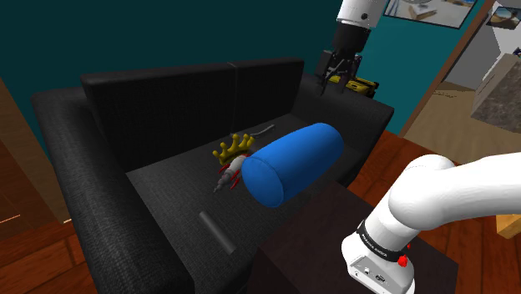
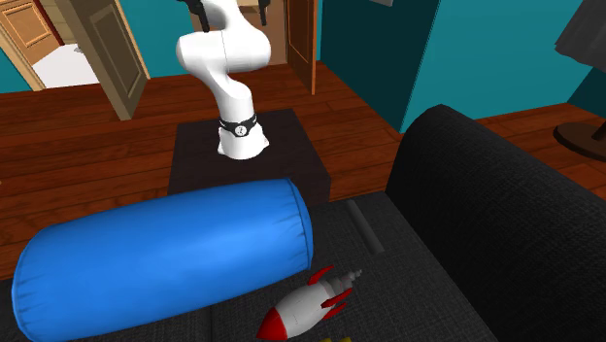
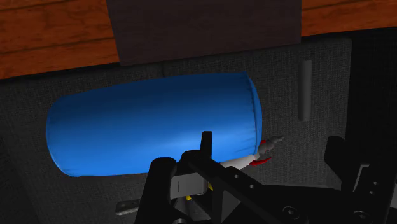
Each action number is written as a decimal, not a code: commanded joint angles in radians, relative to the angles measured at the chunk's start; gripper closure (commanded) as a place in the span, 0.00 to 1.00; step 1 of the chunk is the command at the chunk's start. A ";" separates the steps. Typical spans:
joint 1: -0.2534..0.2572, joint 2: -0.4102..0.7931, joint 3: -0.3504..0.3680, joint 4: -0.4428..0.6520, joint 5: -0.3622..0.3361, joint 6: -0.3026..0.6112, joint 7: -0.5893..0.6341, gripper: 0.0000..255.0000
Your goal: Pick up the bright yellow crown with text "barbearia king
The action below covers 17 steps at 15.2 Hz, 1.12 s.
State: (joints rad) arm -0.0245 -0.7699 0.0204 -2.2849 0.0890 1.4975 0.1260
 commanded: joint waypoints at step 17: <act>0.000 0.507 -0.039 0.046 0.025 0.432 -0.100 0.00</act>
State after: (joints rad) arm -0.0270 -0.2961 -0.0198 -2.2432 0.1083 1.9009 0.0284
